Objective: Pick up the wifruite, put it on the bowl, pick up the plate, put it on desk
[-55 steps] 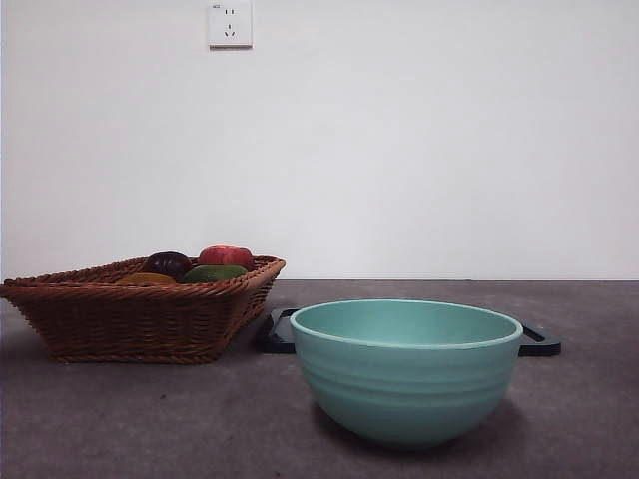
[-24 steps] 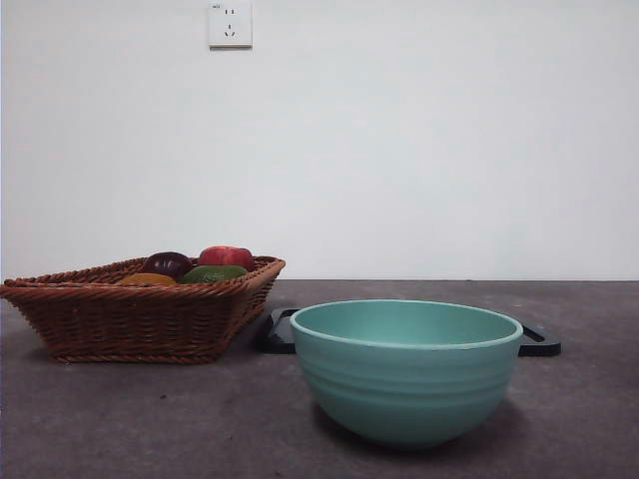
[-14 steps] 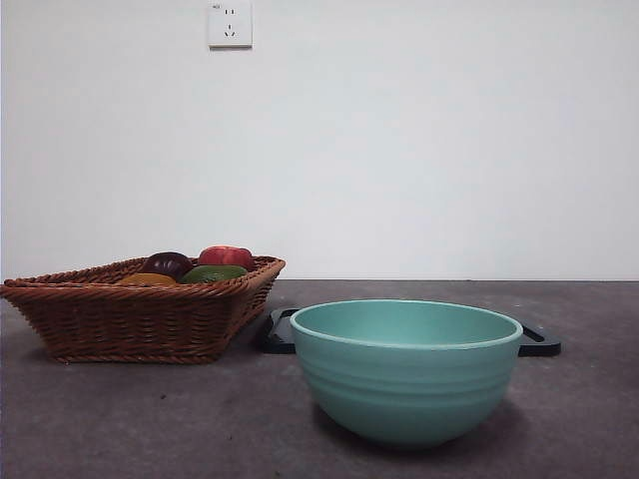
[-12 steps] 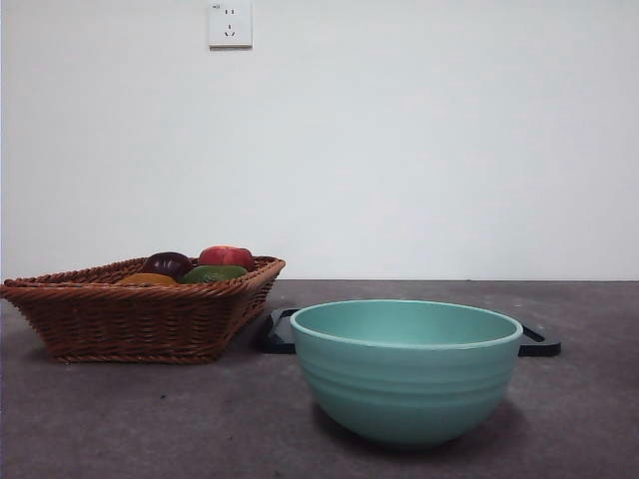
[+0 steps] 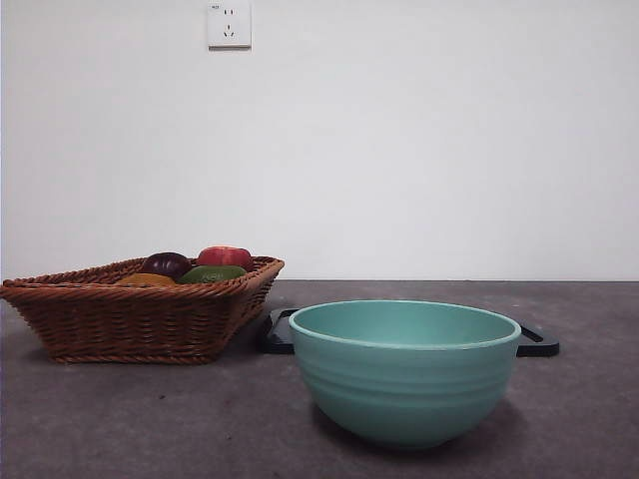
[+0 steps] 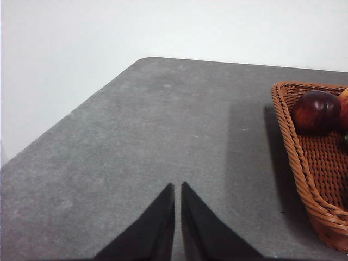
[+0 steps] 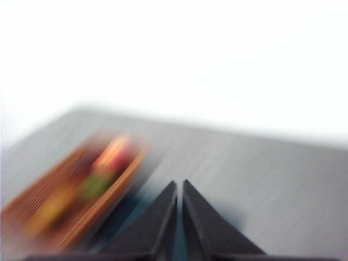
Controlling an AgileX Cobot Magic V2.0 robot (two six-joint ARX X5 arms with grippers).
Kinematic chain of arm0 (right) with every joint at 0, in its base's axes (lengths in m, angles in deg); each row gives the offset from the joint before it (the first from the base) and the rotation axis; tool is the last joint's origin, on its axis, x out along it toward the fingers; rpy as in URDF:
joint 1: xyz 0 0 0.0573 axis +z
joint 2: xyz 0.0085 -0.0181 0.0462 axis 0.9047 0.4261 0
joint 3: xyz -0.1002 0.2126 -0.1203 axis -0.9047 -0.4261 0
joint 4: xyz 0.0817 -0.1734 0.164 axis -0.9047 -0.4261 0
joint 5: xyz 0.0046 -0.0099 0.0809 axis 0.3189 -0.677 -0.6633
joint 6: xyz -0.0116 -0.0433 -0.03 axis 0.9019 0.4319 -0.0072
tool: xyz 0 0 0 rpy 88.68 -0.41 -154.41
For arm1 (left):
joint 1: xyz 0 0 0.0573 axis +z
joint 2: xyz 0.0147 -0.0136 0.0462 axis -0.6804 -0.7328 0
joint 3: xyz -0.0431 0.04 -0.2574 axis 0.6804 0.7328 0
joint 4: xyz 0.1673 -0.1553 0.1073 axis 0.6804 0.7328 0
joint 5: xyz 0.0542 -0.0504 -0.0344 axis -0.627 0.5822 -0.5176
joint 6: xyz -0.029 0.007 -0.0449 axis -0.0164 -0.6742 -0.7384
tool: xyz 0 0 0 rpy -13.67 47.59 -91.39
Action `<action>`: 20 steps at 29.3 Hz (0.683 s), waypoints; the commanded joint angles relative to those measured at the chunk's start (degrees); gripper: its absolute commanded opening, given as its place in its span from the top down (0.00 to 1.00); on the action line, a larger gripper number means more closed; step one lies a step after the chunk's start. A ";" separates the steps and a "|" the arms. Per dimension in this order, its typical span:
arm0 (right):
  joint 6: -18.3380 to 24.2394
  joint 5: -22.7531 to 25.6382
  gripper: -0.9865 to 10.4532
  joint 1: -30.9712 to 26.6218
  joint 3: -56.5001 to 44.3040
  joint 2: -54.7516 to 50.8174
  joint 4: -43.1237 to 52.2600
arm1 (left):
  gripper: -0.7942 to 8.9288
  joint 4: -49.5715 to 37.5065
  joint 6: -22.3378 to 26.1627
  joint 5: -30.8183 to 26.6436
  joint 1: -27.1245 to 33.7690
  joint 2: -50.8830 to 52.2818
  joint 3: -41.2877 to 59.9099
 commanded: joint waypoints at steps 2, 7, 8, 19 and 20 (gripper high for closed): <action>1.66 1.27 0.91 -10.08 -14.14 -7.37 18.29 | 0.90 0.48 -0.35 0.13 0.11 0.07 1.14; 1.53 3.30 0.91 -18.40 -29.83 -14.97 28.00 | 0.90 0.48 -0.35 0.13 0.11 0.07 1.14; 1.53 3.30 0.91 -19.85 -32.83 -16.22 29.73 | 0.90 0.48 -0.37 0.13 0.11 0.07 1.14; 1.60 3.28 0.91 -23.71 -46.51 -26.23 32.41 | 0.90 0.48 -0.37 0.13 0.11 0.07 1.14; 1.62 3.30 0.91 -23.71 -46.99 -27.04 32.09 | 0.90 0.48 -0.37 0.13 0.11 0.07 1.14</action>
